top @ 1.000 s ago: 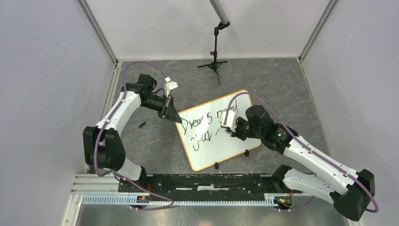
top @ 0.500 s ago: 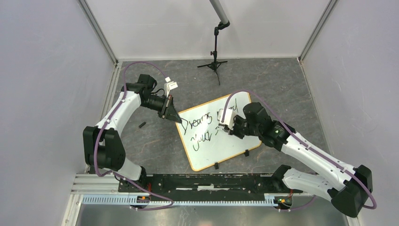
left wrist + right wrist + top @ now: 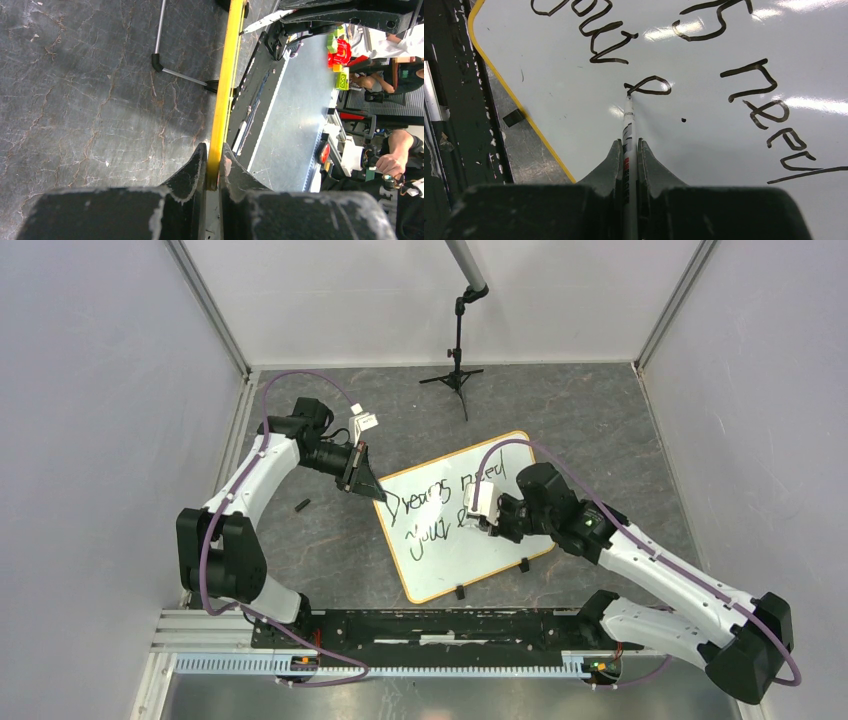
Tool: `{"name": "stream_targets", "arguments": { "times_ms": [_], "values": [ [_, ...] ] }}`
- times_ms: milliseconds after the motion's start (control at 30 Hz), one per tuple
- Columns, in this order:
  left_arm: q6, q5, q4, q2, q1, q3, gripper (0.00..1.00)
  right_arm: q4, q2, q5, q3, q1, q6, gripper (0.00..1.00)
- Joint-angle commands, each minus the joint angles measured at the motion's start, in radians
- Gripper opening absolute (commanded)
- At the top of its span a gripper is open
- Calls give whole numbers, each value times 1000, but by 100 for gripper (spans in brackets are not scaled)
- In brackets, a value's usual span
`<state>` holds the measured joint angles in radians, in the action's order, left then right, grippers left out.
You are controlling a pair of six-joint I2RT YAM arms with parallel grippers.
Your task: Write a sentence on the whiteboard
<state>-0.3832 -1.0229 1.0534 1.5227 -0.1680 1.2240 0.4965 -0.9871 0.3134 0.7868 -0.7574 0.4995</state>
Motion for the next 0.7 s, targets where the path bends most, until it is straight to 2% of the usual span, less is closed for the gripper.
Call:
{"name": "stream_targets", "arguments": {
  "times_ms": [0,333,567,667],
  "values": [
    [-15,83,-34,8,-22,11,2,39,13,-35,-14,1,29,0],
    [-15,87,-33,4,-22,8,2,63,29,-103,19,3,33,0],
    [-12,86,-33,6,-23,11,2,61,40,-51,97,3,-20,0],
    [-12,86,-33,-1,-24,11,2,42,46,-82,100,6,-39,0]
  ]
}}
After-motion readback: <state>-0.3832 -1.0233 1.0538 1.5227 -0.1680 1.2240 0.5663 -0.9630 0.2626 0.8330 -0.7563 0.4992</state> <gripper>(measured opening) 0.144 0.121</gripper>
